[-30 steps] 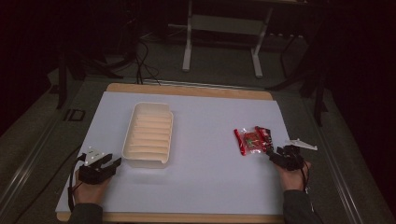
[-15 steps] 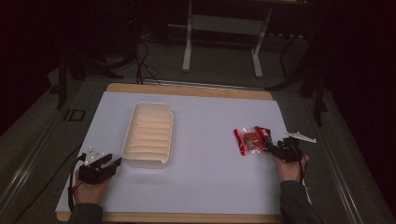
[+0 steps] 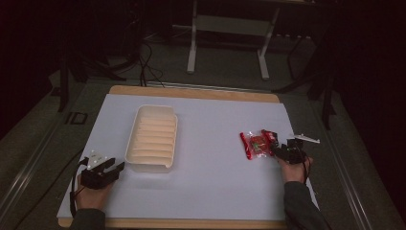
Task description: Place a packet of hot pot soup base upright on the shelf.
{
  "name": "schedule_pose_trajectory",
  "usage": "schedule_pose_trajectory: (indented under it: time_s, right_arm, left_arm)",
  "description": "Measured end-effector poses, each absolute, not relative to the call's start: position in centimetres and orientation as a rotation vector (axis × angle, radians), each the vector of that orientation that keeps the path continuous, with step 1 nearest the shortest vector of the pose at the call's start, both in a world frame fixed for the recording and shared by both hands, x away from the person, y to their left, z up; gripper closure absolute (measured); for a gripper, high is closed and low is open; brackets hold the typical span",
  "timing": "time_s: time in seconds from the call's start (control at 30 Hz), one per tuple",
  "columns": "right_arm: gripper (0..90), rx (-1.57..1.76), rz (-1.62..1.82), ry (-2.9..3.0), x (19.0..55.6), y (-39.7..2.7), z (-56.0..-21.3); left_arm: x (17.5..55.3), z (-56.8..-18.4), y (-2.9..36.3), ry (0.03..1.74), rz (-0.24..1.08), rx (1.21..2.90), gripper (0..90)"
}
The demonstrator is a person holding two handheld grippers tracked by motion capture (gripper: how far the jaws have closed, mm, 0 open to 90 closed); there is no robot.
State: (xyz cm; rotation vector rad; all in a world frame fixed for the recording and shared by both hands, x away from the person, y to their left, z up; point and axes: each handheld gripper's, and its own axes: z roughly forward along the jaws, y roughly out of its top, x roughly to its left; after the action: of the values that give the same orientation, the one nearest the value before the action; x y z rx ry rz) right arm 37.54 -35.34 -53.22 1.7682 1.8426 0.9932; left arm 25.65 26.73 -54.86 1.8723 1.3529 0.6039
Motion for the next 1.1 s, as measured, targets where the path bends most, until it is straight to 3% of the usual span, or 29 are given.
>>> schedule_pose_trajectory:
  time_s: [0.13, 0.17, 0.37, 0.73, 1.1]
  right_arm:
    - [44.6, 1.782, 0.993, 1.852, 37.7, -35.2, -53.4]
    - [50.0, 1.801, 1.021, 1.861, 37.8, -35.2, -53.5]
    - [56.3, 1.851, 1.023, 1.867, 38.0, -35.4, -53.7]
    - [80.6, 1.880, 1.045, 1.888, 38.1, -35.9, -53.4]
    - [86.9, 1.829, 1.020, 1.889, 38.0, -35.4, -52.7]
  left_arm:
    - [25.6, -54.9, 26.7, 1.353, 0.604, 1.873, 55.8]
    - [25.6, -54.9, 26.7, 1.352, 0.604, 1.875, 55.8]
    - [25.7, -54.9, 26.7, 1.352, 0.604, 1.876, 55.7]
    - [25.7, -54.9, 26.7, 1.352, 0.602, 1.878, 55.7]
    - [25.7, -54.9, 26.7, 1.352, 0.600, 1.877, 55.6]
